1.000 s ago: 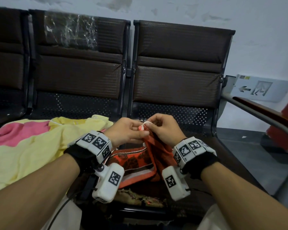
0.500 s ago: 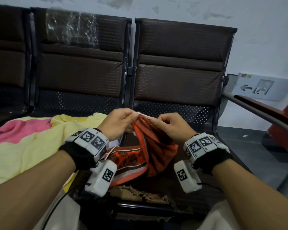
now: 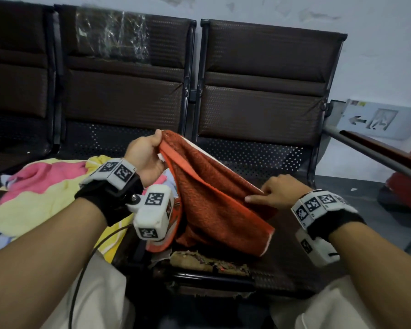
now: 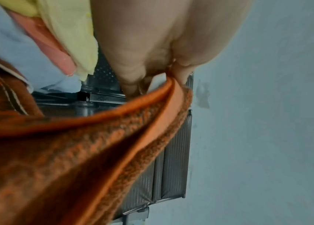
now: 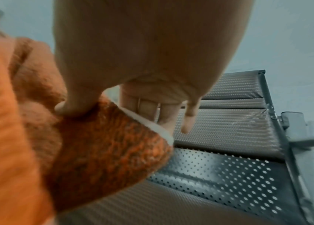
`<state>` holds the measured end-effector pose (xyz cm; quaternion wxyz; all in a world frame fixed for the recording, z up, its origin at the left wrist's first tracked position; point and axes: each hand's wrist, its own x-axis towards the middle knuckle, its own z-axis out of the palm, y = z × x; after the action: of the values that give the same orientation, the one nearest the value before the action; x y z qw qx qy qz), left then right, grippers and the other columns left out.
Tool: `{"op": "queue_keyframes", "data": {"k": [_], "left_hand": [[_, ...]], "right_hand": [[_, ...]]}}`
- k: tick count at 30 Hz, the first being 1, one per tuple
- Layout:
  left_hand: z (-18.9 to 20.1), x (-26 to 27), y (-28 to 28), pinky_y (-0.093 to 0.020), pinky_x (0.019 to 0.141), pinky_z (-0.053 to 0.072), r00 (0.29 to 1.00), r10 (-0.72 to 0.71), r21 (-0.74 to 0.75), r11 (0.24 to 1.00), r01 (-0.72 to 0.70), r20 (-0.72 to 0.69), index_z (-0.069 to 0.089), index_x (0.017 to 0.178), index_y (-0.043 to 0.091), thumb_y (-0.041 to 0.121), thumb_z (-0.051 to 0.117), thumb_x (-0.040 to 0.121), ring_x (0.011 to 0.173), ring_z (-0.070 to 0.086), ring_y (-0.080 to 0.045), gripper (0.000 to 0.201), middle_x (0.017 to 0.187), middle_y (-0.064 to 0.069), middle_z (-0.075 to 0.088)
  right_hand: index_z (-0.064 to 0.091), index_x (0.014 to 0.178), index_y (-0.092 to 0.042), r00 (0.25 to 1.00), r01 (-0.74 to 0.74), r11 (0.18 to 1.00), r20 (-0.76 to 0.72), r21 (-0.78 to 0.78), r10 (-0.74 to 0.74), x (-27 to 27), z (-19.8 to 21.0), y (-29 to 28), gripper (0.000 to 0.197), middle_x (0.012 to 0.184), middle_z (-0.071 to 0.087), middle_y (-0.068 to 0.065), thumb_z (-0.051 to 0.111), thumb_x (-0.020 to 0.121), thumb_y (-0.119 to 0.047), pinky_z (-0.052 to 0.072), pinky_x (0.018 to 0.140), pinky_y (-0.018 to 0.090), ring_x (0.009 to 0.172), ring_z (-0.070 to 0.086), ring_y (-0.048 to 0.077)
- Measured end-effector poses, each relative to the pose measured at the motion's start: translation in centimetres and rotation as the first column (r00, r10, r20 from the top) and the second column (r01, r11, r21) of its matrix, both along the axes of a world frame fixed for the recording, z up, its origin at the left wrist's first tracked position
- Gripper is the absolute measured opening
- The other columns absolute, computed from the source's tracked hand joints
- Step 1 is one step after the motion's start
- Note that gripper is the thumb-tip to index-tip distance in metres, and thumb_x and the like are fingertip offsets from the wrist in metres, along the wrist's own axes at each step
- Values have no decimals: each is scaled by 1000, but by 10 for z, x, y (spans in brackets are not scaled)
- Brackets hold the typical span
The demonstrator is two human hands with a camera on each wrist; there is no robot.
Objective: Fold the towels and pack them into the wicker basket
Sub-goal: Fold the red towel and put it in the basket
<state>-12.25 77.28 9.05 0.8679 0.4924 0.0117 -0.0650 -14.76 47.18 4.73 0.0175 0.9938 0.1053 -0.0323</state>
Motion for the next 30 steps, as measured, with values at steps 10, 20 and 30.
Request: {"op": "queue_keyframes", "data": {"k": [10,20,30], "left_hand": [[-8,3,13,-42,77,49,995,-30,158,986,45,-98,56,93,6,3,36,92,70,53,-24,21,76,-11,52],[-30,26,34,-40,85,47,926,338,654,665,-361,168,61,75,9,5,43,89,88,56,-26,23,88,-21,62],[-29,16,21,-45,92,49,916,269,735,547,-401,299,62,98,8,18,40,96,102,60,-38,24,98,-20,64]], "right_hand": [[52,128,-30,962,269,957,14,111,-272,-5,-4,-2,37,112,63,10,56,92,-38,49,89,40,105,61,29],[73,78,-21,958,59,981,264,185,-108,0,-2,4,16,97,41,-10,77,75,-36,39,87,26,100,36,12],[57,72,-22,901,207,753,179,625,-396,-2,-1,2,16,74,61,-1,67,85,-24,36,68,24,76,56,16]]}}
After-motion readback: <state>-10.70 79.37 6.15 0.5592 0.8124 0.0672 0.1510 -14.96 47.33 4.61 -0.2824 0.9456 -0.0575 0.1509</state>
